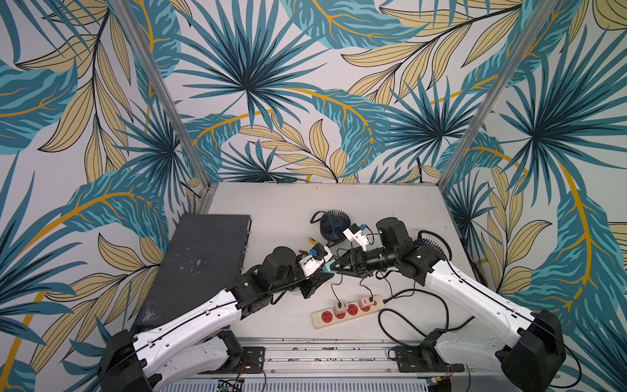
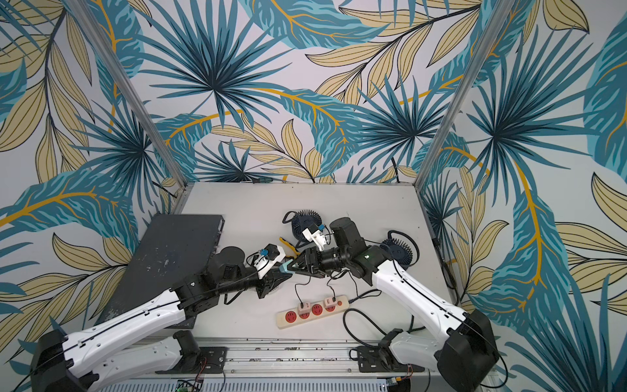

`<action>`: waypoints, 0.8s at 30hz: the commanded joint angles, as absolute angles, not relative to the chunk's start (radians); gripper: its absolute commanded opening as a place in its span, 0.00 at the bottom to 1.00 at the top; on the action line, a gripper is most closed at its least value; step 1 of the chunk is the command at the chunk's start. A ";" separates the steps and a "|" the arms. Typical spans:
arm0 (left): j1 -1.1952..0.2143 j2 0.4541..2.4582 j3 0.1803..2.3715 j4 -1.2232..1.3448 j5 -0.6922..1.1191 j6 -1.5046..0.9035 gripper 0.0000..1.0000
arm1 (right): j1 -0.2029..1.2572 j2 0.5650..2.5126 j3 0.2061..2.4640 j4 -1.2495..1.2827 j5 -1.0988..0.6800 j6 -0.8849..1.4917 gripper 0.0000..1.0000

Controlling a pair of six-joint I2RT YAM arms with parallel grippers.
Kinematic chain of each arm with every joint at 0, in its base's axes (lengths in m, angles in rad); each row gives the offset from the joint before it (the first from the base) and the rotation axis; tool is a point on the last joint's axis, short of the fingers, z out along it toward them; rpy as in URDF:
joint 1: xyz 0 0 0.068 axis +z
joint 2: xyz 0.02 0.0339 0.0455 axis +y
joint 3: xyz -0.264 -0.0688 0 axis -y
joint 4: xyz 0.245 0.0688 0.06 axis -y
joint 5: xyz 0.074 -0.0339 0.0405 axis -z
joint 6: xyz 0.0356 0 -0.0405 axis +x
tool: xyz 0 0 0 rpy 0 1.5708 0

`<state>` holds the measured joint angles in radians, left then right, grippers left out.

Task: Plug the desk fan into the power strip
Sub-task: Pick up the plug from the center of the board, then move the socket to the center of the board.

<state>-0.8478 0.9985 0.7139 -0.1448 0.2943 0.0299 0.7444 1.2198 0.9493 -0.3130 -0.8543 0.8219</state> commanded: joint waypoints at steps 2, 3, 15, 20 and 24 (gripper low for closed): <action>-0.850 1.001 0.735 -0.151 0.355 0.050 0.00 | 0.750 1.221 0.919 -0.246 -0.895 0.824 0.32; -0.850 1.001 0.733 -0.154 0.360 0.049 0.00 | 0.750 1.220 0.912 -0.236 -0.891 0.827 0.26; -0.877 0.895 0.605 -0.264 0.205 -0.116 0.88 | 0.812 1.177 0.934 -0.411 -0.579 0.714 0.04; -1.028 0.837 0.493 -0.336 -0.019 -0.247 0.88 | 0.878 1.103 0.874 -0.418 -0.392 0.782 0.04; -1.155 0.828 0.451 -0.342 -0.181 -0.281 0.92 | 0.879 1.032 0.785 -0.336 -0.357 0.853 0.04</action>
<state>-1.1057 0.8413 0.4667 -0.3157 -0.0132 -0.2203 0.8761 1.0622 0.8326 -0.3740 -0.4511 0.8055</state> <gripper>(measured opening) 0.916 0.430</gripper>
